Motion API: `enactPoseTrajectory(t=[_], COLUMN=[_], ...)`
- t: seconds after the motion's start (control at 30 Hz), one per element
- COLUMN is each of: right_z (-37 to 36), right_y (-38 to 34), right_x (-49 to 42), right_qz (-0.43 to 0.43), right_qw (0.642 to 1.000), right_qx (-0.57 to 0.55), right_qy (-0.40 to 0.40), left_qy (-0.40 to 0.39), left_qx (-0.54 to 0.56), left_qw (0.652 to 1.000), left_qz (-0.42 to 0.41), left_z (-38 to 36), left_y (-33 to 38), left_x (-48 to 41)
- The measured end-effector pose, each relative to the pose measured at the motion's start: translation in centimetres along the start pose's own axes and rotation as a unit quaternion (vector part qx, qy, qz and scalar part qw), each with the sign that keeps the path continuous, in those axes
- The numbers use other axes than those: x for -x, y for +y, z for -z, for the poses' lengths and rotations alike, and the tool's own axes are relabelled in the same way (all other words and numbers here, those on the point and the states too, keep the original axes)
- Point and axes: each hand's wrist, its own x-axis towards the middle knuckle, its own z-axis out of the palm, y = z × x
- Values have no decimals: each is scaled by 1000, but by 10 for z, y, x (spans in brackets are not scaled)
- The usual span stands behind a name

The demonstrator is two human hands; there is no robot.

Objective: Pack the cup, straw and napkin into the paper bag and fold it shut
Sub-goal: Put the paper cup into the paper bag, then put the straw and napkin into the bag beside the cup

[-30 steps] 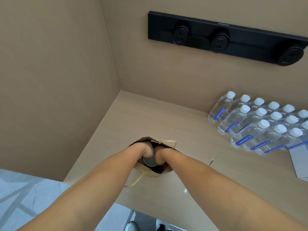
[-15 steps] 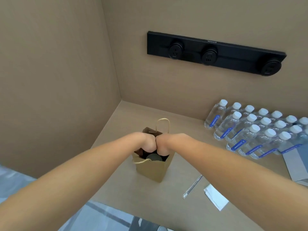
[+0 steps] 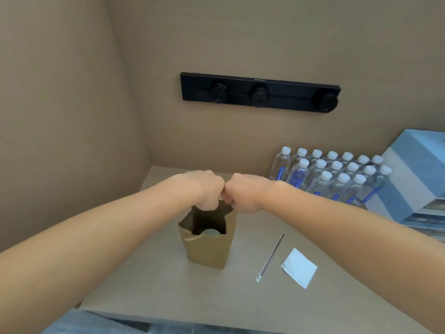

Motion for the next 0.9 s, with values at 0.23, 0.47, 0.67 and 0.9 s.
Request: enactPoseTrajectory(t=[0.23,0.47,0.67,0.9], right_z=[6,-35,-106,-204], right_y=[29,89,144,165], right_x=[61,109,123,98], right_qz=[-104,-181,-197,-157], right_qw=[994,983,980,981], right_qx=[1,10,-13,-103], right_qy=[42,19,-6,-51], left_qy=[151,185,139,26], left_qx=[66,98,120,176], left_qw=[986,977,983,977], left_qz=[-37,-41,16,120], left_z=[21,8,-36,-130], left_y=[57,132,177,207], left_x=[-5,-42,-91,-131])
